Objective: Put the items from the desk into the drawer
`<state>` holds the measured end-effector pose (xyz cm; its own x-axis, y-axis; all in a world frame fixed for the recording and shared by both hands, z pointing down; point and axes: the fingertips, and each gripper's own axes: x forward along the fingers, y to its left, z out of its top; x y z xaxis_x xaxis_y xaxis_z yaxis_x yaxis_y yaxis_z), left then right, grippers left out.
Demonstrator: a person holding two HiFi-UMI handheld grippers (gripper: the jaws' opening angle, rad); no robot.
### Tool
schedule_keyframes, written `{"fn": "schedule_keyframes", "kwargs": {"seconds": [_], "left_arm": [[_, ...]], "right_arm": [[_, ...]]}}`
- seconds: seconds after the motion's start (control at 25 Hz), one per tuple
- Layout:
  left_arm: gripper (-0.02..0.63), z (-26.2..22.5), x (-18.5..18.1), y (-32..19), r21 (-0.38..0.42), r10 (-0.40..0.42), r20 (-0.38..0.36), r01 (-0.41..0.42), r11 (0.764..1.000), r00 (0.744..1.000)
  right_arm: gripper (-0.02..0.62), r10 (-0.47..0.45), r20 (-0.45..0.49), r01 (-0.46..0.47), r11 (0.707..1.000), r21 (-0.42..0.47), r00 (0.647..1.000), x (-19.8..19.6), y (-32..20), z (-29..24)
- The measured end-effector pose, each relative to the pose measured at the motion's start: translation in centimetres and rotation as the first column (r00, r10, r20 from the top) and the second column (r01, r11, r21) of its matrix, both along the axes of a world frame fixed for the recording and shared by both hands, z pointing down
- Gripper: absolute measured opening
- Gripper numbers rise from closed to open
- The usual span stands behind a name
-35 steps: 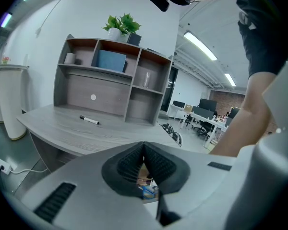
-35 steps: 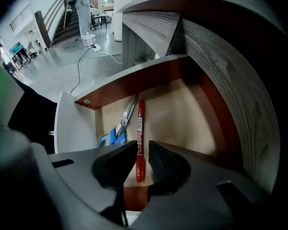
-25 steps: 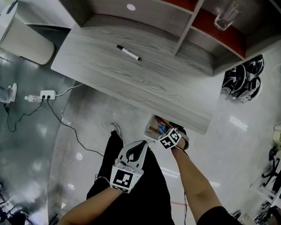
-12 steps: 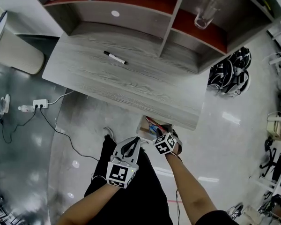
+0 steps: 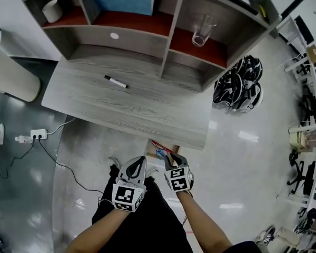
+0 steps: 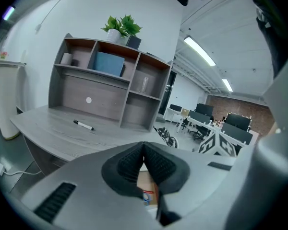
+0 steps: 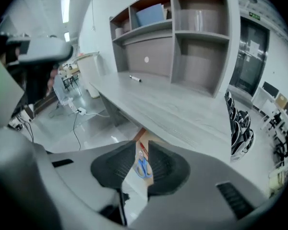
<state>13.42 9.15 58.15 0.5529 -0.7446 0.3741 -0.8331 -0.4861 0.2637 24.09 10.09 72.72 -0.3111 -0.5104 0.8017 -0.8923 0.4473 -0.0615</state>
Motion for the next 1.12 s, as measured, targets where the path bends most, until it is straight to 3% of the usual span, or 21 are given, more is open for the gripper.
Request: {"fn": "schedule_keyframes", "kwargs": {"seconds": [0.2, 0.52, 0.84, 1.12], "left_arm": [[0.012, -2.5, 0.5, 0.5, 0.004, 0.013, -0.046, -0.013, 1.0, 0.999], [0.012, -6.2, 0.0, -0.1, 0.056, 0.014, -0.084, -0.009, 0.998, 0.996], [0.012, -10.6, -1.3, -1.4, 0.095, 0.019, -0.133, -0.006, 0.995, 0.991], [0.012, -13.6, -3.0, -2.6, 0.124, 0.03, -0.155, -0.011, 0.992, 0.988]], "right_arm": [[0.092, 0.058, 0.114, -0.073, 0.988, 0.133, 0.992, -1.2, -1.1, -7.8], [0.084, 0.088, 0.246, -0.162, 0.939, 0.303, 0.965, -3.4, -1.4, -17.4], [0.024, 0.036, 0.306, -0.174, 0.883, 0.435, 0.951, -6.2, -1.0, -24.8], [0.021, 0.013, 0.307, -0.171, 0.852, 0.494, 0.952, -9.2, -2.6, -28.0]]}}
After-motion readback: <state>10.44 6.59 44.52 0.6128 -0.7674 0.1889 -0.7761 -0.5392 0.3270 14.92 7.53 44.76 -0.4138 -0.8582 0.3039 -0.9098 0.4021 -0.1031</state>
